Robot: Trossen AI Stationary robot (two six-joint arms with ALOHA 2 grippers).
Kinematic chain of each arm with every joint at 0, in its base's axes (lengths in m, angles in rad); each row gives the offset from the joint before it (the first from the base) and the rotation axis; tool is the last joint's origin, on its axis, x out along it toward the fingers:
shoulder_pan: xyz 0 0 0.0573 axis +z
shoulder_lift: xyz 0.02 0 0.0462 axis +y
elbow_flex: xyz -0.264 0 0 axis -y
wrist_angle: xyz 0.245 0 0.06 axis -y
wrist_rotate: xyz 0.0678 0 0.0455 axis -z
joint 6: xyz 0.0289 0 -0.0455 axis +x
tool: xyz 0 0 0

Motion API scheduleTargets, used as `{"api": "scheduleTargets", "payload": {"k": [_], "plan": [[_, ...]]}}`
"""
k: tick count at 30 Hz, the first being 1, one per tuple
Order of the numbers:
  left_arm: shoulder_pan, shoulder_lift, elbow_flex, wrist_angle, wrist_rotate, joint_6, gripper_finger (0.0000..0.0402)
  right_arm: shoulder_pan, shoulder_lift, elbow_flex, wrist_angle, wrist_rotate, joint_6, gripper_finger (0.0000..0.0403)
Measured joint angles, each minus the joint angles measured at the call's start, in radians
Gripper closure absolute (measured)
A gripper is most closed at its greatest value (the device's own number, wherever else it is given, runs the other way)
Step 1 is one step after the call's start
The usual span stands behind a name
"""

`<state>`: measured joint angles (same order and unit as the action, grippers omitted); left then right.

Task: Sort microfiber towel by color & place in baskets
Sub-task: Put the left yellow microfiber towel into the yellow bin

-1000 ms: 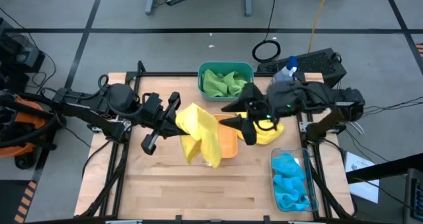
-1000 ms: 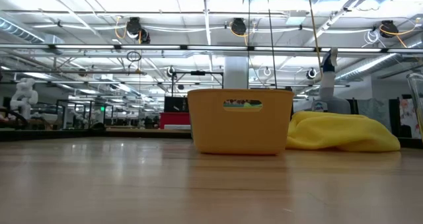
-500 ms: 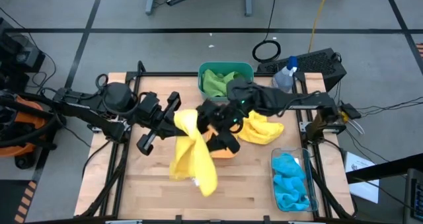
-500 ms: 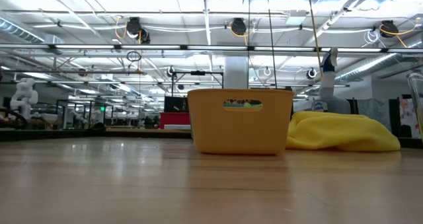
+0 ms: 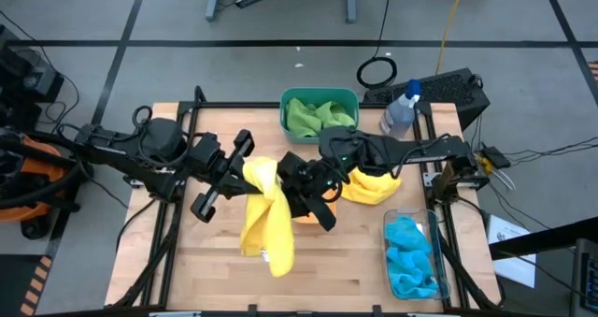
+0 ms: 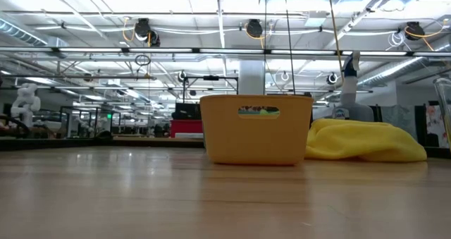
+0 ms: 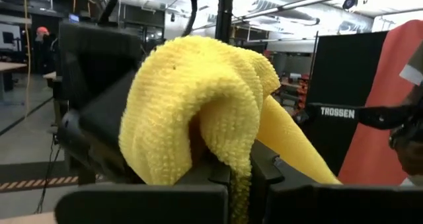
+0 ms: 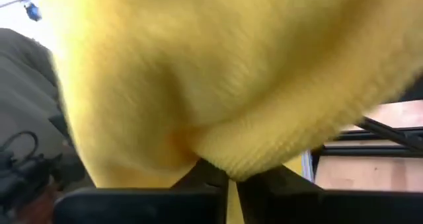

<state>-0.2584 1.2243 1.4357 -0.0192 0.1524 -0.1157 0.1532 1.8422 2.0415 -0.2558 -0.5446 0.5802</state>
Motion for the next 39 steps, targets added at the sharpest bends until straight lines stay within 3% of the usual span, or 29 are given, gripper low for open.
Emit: {"api": "scheduleTargets", "payload": {"k": [12, 18, 22, 26, 33, 39], "plan": [[-0.044, 0.0, 0.0, -0.162, -0.095, -0.006, 0.0391, 0.043, -0.107, 0.0, -0.011, 0.241, -0.014, 0.04], [-0.077, 0.023, 0.0, -0.159, -0.131, -0.057, 0.0389, 0.056, -0.131, 0.002, -0.018, 0.401, -0.021, 0.04], [-0.085, 0.045, 0.0, -0.154, -0.148, -0.099, 0.0387, 0.064, -0.131, 0.002, -0.013, 0.429, -0.038, 0.039], [-0.085, 0.06, 0.0, -0.157, -0.166, -0.141, 0.0386, 0.085, -0.131, 0.002, -0.064, 0.488, -0.061, 0.0349], [-0.085, 0.062, 0.0, -0.159, -0.214, -0.14, 0.0385, 0.125, -0.132, 0.002, -0.135, 0.59, -0.122, 0.0231], [-0.061, 0.059, 0.0, -0.157, -0.217, -0.14, 0.0384, 0.164, -0.132, 0.002, -0.137, 0.724, -0.398, 0.0143]]}}
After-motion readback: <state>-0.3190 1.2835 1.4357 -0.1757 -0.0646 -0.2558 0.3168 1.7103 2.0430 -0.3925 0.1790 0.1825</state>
